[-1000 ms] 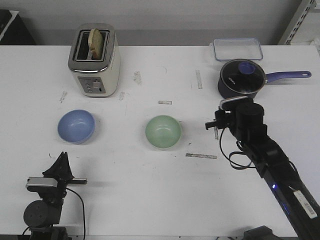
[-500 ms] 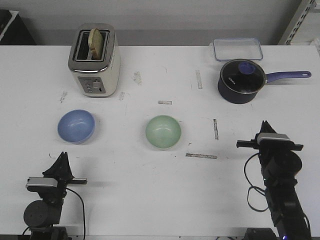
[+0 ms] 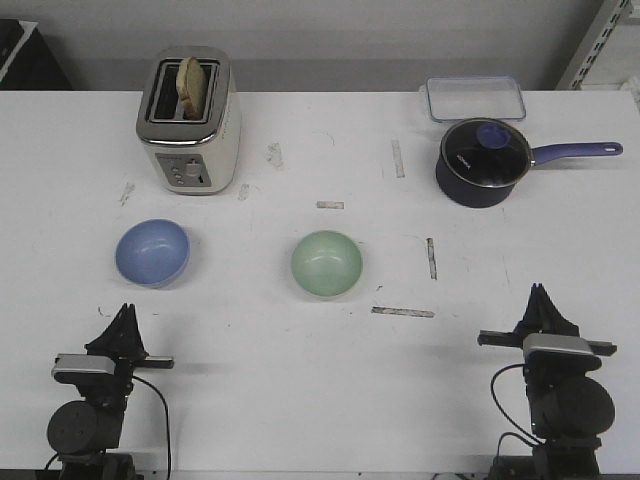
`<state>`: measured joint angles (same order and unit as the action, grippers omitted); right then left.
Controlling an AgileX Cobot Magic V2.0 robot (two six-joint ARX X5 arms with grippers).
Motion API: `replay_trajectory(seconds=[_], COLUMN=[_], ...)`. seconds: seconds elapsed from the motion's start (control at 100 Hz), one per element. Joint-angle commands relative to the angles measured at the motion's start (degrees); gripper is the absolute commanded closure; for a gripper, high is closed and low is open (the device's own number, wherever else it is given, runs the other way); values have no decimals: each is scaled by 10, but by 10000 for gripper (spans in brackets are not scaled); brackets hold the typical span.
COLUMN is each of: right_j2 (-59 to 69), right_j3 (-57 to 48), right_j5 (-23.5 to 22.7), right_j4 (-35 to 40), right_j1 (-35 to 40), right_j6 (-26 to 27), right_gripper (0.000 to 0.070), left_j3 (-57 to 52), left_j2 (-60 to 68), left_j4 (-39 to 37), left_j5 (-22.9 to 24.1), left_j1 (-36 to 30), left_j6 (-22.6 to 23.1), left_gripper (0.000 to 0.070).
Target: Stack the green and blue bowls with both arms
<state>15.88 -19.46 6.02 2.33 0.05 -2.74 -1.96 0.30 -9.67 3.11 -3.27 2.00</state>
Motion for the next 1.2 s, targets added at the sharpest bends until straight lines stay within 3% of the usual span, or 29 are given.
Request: replay_trajectory(seconds=[0.0, 0.15, 0.39, 1.19], right_j2=[-16, -53, -61, -61], right_j3=[-2, -2, -2, -2], right_j5=[0, -14, -66, -45], right_j4=[-5, -5, 31, 37], right_j1=[0, 0, 0, 0], right_j6=[9, 63, 64, 63], right_gripper=[688, 688, 688, 688], left_j3=[12, 12, 12, 8], left_j2=[-1, -1, -1, -1], left_j4=[-7, -7, -7, -7], left_j5=[1, 2, 2, 1], left_j1=[-1, -1, -1, -1], left_j6=[2, 2, 2, 0], left_gripper=[699, 699, 699, 699])
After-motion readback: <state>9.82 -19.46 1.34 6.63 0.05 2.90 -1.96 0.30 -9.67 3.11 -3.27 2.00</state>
